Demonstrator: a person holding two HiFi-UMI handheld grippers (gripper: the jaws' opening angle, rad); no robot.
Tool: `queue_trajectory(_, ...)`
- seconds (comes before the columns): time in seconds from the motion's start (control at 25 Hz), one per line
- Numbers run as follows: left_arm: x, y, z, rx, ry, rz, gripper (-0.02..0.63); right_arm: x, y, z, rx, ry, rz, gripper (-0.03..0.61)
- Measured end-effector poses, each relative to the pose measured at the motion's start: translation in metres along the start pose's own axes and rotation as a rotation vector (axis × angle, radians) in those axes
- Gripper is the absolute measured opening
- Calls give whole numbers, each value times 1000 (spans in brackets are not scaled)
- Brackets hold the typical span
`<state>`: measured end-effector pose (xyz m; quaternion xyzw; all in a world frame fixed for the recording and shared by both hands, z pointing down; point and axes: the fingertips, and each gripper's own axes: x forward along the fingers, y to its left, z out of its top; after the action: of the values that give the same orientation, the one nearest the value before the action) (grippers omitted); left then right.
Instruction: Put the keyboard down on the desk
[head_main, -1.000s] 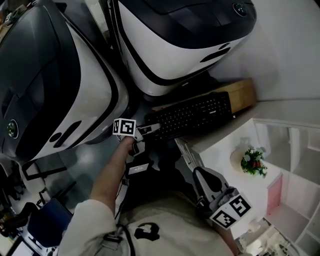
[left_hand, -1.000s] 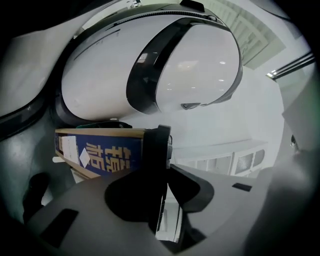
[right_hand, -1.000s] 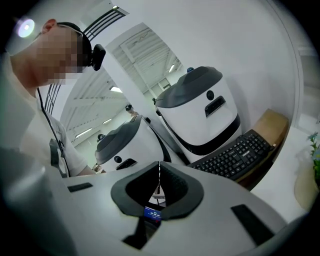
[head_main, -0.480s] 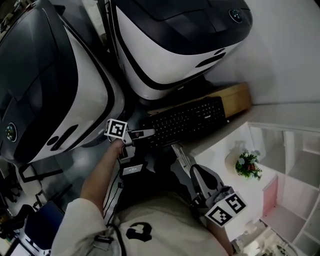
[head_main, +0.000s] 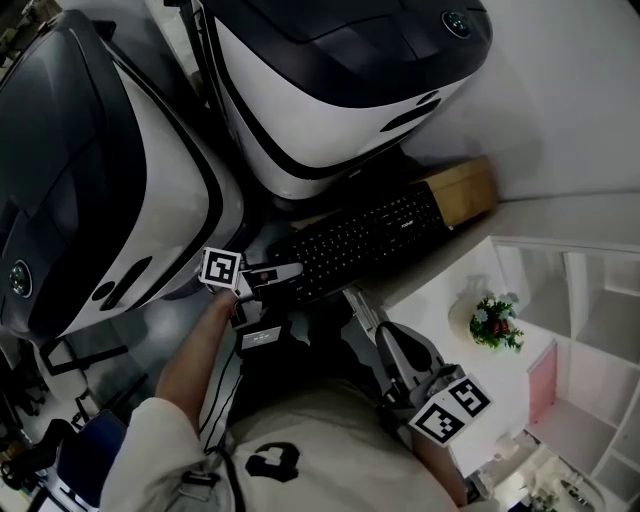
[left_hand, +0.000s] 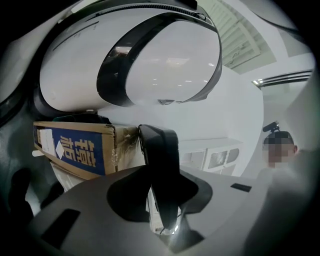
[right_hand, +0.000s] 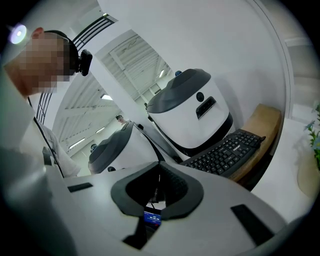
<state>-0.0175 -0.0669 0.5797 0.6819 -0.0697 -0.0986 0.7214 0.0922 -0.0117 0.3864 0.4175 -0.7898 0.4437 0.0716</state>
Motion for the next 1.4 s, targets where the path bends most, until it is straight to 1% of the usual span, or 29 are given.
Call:
queue_trajectory(0.12,-4,-7,2,4,-12,-5,106,2,1,-1,-1,0,2,25)
queue_trajectory(0.28,-10,-12,6,27,-30,14,106,5,3,-2,-2,1,12,25)
queue_trajectory(0.48,-18,-23,9,63,-34,17,112,6,5,-5,-29,-5,5,25)
queue_trajectory(0.56,-21,-30,9,81,-33,8,114,7,6,-6,-35,-6,4,25)
queue_trajectory(0.68,-24,-47,7,103,-32,-28,117,7,6,-10,-52,-7,-4,25)
queue_trajectory(0.84,-27,-65,4,136,-26,-64,117,7,-7,-17,-64,1,-36,25)
queue_trajectory(1.0,-33,-83,3,146,-29,-117,118,4,-28,-21,-36,-13,-76,25)
queue_trajectory(1.12,-41,-92,1,158,-31,-137,118,5,-42,-21,-12,-24,-101,25)
queue_trajectory(1.24,-52,-98,0,167,-39,-140,118,11,-55,-21,46,-45,-82,25)
queue_trajectory(1.4,-62,-106,-2,188,-42,-147,120,25,-74,-22,176,-64,-32,25)
